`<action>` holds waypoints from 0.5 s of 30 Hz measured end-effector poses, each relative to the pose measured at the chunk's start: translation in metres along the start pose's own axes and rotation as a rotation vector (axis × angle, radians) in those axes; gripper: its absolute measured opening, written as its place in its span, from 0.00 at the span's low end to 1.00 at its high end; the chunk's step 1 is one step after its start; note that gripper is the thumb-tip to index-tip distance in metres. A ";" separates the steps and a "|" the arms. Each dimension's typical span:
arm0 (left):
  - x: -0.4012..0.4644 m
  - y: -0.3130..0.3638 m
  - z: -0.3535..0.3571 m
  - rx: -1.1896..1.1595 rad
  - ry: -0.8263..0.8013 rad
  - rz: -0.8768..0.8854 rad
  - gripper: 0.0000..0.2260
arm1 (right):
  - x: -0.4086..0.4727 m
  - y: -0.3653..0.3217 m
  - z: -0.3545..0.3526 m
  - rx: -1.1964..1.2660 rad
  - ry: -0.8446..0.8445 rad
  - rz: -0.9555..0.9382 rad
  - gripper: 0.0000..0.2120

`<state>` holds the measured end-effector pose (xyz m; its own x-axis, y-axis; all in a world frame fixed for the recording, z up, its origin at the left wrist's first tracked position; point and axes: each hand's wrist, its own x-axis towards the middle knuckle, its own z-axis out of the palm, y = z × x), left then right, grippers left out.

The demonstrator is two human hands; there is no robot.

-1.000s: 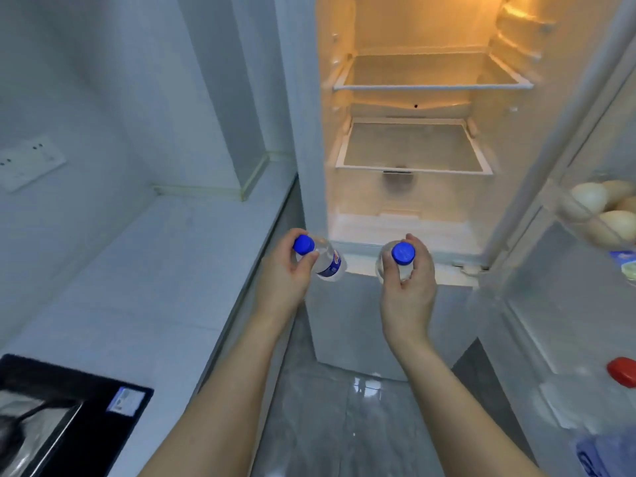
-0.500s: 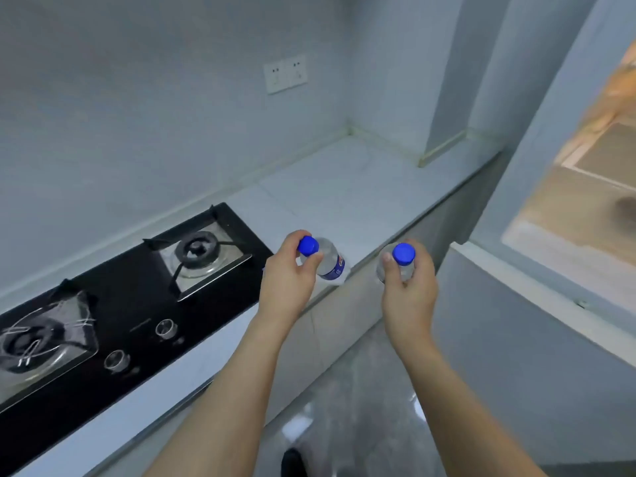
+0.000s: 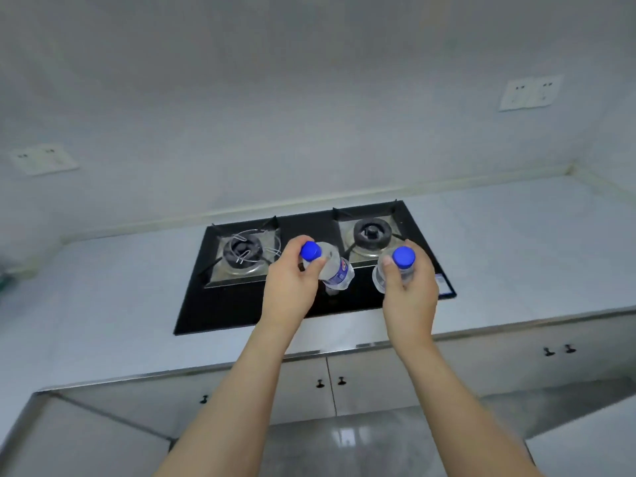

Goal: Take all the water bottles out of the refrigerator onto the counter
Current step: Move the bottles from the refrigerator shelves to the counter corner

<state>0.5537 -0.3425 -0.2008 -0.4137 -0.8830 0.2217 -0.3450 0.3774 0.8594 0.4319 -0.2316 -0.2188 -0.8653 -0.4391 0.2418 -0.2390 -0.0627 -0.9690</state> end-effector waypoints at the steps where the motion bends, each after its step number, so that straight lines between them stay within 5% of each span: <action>1: 0.001 -0.008 -0.016 0.004 0.025 -0.011 0.11 | -0.005 -0.002 0.015 -0.005 -0.024 -0.011 0.11; 15: -0.007 -0.116 -0.256 0.008 0.354 -0.108 0.10 | -0.113 -0.062 0.238 0.048 -0.325 -0.085 0.12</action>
<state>0.8125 -0.4518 -0.1838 -0.0577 -0.9593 0.2764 -0.3775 0.2773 0.8835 0.6499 -0.3916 -0.1978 -0.6555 -0.6928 0.3005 -0.2764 -0.1503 -0.9492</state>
